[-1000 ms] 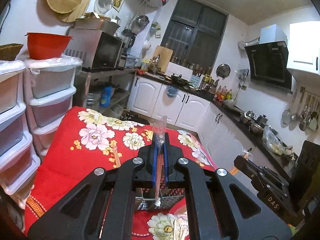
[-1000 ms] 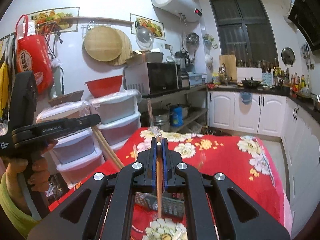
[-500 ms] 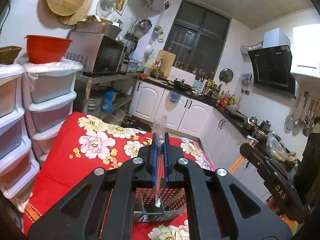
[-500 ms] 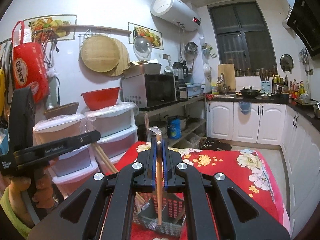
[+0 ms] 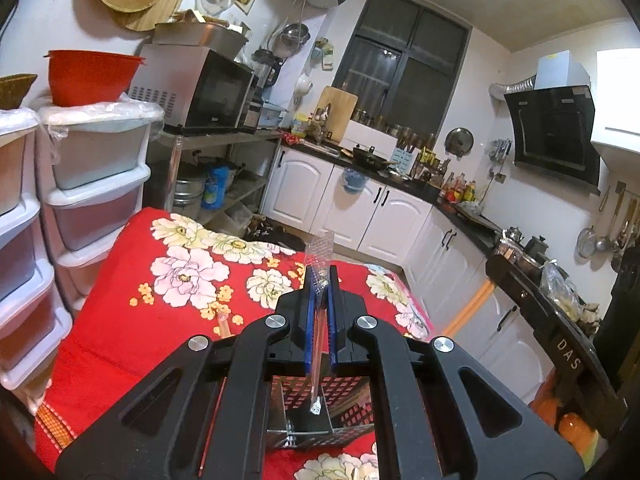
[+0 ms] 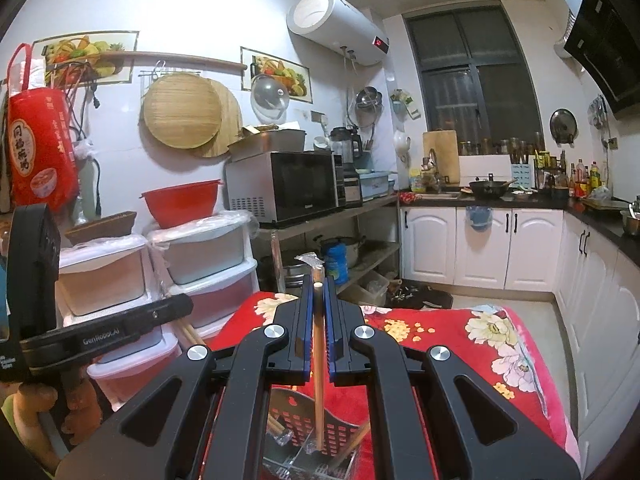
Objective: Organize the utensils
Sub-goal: 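Carry the chopstick in the left tool above the caddy while the right tool carries its chopstick there, then lower and open the left tool into the caddy while the right tool releases its chopstick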
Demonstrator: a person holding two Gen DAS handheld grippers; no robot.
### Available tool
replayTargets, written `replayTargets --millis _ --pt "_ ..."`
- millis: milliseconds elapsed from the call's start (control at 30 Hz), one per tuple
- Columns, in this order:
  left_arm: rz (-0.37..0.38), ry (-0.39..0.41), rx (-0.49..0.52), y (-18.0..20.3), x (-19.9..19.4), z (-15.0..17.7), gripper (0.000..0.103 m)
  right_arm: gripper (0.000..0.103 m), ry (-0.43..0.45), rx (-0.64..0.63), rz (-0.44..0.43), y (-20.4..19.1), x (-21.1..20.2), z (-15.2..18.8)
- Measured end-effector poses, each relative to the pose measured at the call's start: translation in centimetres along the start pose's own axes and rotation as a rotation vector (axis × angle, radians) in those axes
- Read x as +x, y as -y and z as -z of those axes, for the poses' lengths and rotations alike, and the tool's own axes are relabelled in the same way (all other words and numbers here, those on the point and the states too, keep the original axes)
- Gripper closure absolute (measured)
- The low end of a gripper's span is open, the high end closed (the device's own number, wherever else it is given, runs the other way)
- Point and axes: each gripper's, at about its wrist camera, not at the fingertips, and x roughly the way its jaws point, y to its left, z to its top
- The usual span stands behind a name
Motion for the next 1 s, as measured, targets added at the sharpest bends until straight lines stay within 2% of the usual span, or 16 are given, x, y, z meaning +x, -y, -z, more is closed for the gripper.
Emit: replayTargets --millis 633,1000 --pt "-0.033 -0.107 0.010 -0.8 4.3 4.6 0.102 0.098 -0.101 0.045 -0.004 1.2 3.4 5.1" --pt "-0.053 -0.134 0.015 -1.5 5.4 6.6 0.102 0.098 -0.107 0.081 -0.004 1.6 3.6 7.7"
